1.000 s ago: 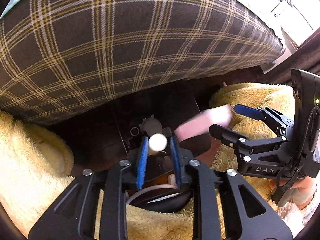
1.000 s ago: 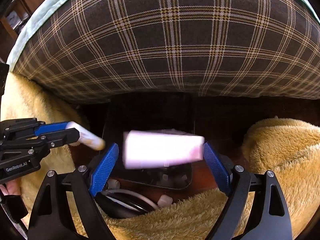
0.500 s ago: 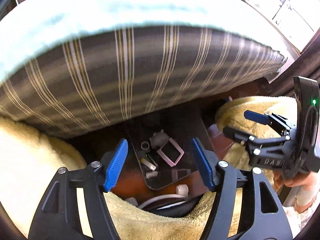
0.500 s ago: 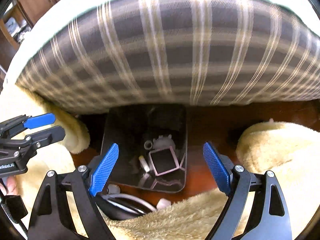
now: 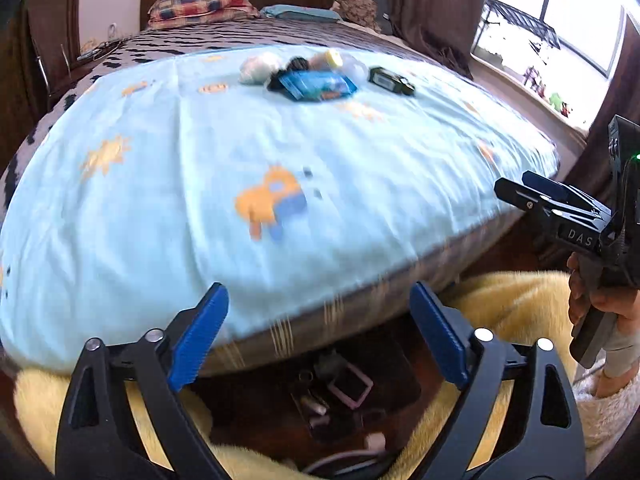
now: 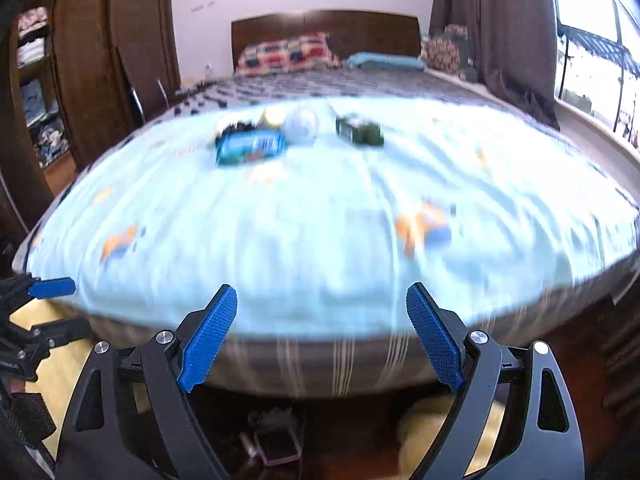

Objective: Collect trash
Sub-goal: 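Raise both open tools back toward the remaining items on the bed, then grasp the blue wipes pack with the left tool while the right tool grasps the green bottle, then carry the wipes pack and green bottle down into the bin and open both tools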

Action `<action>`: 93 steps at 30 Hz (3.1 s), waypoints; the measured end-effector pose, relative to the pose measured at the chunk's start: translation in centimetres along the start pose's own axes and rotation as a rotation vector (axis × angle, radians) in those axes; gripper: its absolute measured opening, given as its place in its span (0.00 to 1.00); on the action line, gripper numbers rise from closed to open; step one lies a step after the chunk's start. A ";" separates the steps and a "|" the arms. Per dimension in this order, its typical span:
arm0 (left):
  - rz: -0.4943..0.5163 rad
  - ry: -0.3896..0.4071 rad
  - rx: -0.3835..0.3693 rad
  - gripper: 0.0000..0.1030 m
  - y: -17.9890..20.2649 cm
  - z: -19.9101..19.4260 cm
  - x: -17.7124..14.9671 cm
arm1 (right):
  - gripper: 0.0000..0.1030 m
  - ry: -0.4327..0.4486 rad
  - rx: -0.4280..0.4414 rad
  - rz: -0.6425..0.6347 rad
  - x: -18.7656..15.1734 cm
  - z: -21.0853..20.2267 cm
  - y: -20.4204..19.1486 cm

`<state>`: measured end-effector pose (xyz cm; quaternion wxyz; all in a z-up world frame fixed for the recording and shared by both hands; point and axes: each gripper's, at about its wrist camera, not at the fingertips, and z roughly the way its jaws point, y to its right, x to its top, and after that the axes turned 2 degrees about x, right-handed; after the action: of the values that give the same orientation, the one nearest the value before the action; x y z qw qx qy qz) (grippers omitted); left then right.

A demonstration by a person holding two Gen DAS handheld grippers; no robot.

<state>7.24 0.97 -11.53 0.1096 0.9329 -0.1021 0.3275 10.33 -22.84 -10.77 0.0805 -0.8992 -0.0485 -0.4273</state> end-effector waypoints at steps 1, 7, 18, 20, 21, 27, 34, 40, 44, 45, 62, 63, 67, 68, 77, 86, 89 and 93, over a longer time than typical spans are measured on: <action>-0.012 -0.007 -0.004 0.86 -0.3 0.6 0.9 | 0.85 0.004 0.008 0.010 0.7 0.4 0.1; -0.011 0.003 0.011 0.86 -1.2 3.6 4.3 | 0.85 -0.020 -0.062 0.039 5.6 6.3 2.0; -0.041 0.001 0.030 0.79 -0.8 10.6 12.3 | 0.84 -0.070 -0.106 0.062 11.6 13.1 3.9; -0.041 -0.003 0.027 0.79 -0.6 11.6 13.2 | 0.84 -0.086 -0.108 0.064 12.3 14.4 4.3; -0.041 -0.004 0.026 0.79 -0.5 12.1 13.7 | 0.84 -0.091 -0.110 0.066 12.6 14.8 4.5; -0.079 -0.005 -0.011 0.79 -0.5 14.3 16.3 | 0.84 -0.118 -0.084 0.082 13.9 17.4 5.4; -0.089 -0.011 -0.036 0.79 -0.3 15.4 18.4 | 0.84 -0.128 -0.063 0.052 15.4 19.2 5.0; -0.088 -0.029 -0.048 0.60 -0.3 17.0 19.4 | 0.65 -0.189 -0.040 0.038 15.7 21.5 4.7; -0.060 -0.020 -0.066 0.45 0.3 17.0 19.7 | 0.53 -0.177 -0.047 0.019 15.6 21.3 4.3; -0.051 -0.017 -0.067 0.44 0.5 16.9 19.7 | 0.52 -0.175 -0.048 0.018 15.6 21.2 4.3; 0.038 0.043 -0.102 0.24 1.9 11.5 15.5 | 0.50 -0.115 -0.009 -0.020 11.3 13.8 1.4; 0.042 0.044 -0.099 0.24 1.9 11.0 15.1 | 0.50 -0.107 -0.009 -0.025 10.8 13.1 1.1; 0.052 0.057 -0.074 0.24 1.7 8.6 12.9 | 0.50 -0.072 0.012 -0.025 9.0 9.8 0.2; 0.056 0.062 -0.067 0.24 1.7 7.9 12.4 | 0.50 -0.065 0.017 -0.025 8.7 9.1 0.0; 0.093 0.102 -0.042 0.24 2.9 2.5 6.2 | 0.50 0.001 0.055 -0.042 4.4 2.0 -1.8; 0.112 0.145 -0.037 0.24 3.5 -2.7 -1.3 | 0.50 0.005 0.141 -0.055 -2.0 -2.5 -4.5; 0.096 0.128 -0.033 0.25 3.0 -2.9 -3.5 | 0.50 -0.028 0.196 -0.018 -4.3 -2.7 -5.1; 0.068 0.097 -0.017 0.25 2.0 -2.4 -6.1 | 0.50 -0.072 0.189 -0.001 -7.4 -2.5 -6.2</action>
<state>0.63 0.40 -13.24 0.1111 0.9110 -0.1309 0.3750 2.74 -17.33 -14.32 0.1630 -0.9024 -0.0919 -0.3880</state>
